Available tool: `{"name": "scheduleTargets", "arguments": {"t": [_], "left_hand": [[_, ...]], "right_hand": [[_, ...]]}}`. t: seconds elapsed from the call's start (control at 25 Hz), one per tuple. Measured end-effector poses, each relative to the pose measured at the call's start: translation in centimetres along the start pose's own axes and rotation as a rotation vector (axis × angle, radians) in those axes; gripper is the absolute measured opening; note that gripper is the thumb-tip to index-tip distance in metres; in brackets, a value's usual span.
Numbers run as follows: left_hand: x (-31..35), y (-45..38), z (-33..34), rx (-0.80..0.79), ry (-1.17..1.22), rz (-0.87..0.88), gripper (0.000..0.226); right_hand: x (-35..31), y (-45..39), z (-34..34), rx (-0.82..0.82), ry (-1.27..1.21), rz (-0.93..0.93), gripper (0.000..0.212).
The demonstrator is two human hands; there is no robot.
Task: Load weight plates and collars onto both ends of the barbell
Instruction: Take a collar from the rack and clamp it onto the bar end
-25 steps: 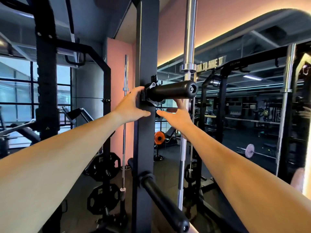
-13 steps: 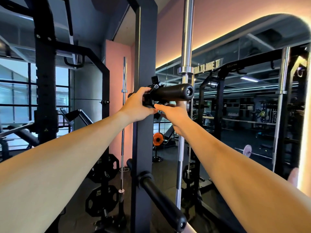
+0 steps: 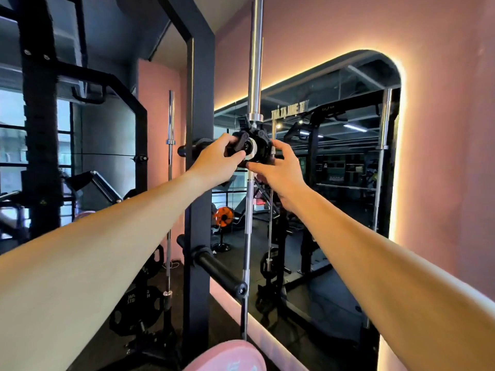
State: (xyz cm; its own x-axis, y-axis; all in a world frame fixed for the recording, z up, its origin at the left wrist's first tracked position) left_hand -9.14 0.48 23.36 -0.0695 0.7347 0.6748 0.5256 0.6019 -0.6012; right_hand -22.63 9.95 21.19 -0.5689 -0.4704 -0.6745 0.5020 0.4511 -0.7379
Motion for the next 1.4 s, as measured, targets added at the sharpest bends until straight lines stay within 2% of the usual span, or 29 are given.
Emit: {"name": "scheduleTargets", "arguments": {"t": [0.12,0.24,0.4,0.52,0.64,0.92,1.12,1.4], "left_hand": [[0.7,3.2,-0.4,-0.012,0.027,0.01,0.014],[0.4,6.6,-2.4,-0.041,0.006,-0.017,0.019],[-1.3,10.6,-6.8,-0.051,0.003,-0.13,0.018],[-2.7,14.0,-11.3,-0.04,-0.027,-0.19,0.019],[-3.6,17.1,-16.8,-0.032,-0.109,-0.253,0.013],[-4.9,24.6,-31.8,-0.054,-0.286,-0.34,0.012],[-6.5,30.9,-41.4,-0.045,-0.329,-0.4,0.009],[-7.7,38.7,-49.7,0.023,-0.314,-0.474,0.016]], "right_hand": [[-1.7,3.0,-1.2,0.002,-0.001,0.001,0.052],[-3.5,6.1,-0.7,-0.003,-0.046,0.027,0.024],[-5.3,10.0,3.0,-0.106,-0.054,0.029,0.012],[-6.4,12.8,7.5,-0.207,-0.082,0.05,0.017],[-8.3,15.4,12.5,-0.266,-0.145,0.059,0.006],[-14.5,22.4,25.6,-0.323,-0.341,0.105,0.008],[-19.1,28.3,34.1,-0.418,-0.416,0.155,0.041],[-24.3,34.1,41.2,-0.552,-0.409,0.186,0.027]]}}
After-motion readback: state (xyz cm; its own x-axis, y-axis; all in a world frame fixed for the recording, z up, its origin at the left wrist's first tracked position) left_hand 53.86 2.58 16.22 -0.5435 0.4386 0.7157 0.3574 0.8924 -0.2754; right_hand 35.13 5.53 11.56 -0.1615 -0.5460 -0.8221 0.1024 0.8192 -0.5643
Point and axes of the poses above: each hand's wrist, its own y-axis away from the middle knuckle, its own z-axis out of the palm, x = y × z, the point moved 4 cm from there along -y, towards the middle knuckle, and after that the axes turned 9 degrees about -z, right-handed, at the moved point
